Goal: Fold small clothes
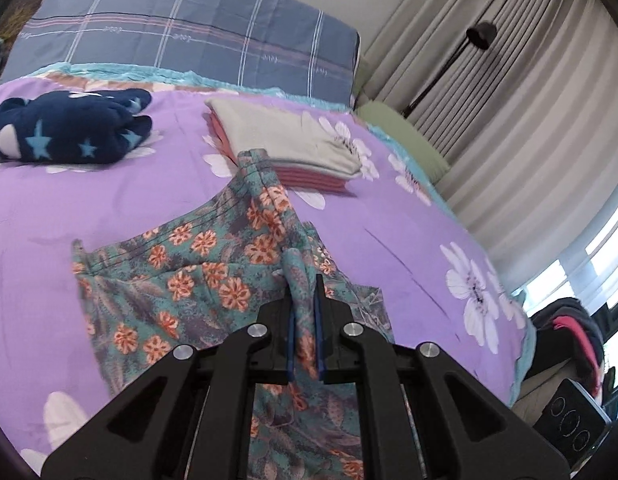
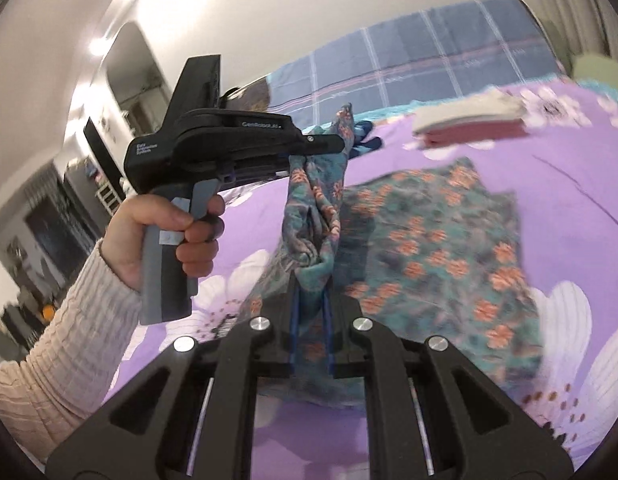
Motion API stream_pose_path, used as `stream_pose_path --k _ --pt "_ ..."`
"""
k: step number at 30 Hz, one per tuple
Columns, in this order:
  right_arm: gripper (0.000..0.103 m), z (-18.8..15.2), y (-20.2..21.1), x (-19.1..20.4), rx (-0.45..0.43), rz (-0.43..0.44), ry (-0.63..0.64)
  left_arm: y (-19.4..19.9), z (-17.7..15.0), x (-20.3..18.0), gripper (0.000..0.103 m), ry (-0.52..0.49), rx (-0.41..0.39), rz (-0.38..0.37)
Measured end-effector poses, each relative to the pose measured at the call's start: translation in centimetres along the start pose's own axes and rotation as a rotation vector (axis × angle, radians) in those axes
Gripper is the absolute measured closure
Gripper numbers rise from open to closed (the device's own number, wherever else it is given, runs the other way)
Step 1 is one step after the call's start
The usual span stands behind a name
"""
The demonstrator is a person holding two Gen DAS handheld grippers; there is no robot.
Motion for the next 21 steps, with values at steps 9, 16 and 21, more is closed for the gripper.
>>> stream_pose_path --k 9,16,21 --pt "0.093 -0.1 1.7 -4.5 -0.021 -0.021 -0.111 -5.4 -1.5 -3.3 0.097 -0.085 0.079 0.023" --pt "0.093 -0.5 3.4 -6.2 -0.029 -0.045 -0.162 -8.8 -2.9 -5.5 0.097 -0.174 0.146 0.047" --pt "0.093 -1.1 3.5 -7.6 -0.016 -0.063 -0.206 -11.1 -4.2 -5.5 0.096 -0.214 0.188 0.085"
Point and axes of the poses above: each gripper's, at about its wrist camera, not at the fingertips, and y roughly against the way its jaws point, x to its left, z to its top, the point moved 8 cm from there along -y, roughly the way its jaws point, and after that the axes turned 14 degrees about -x, right-handed, at the moved point
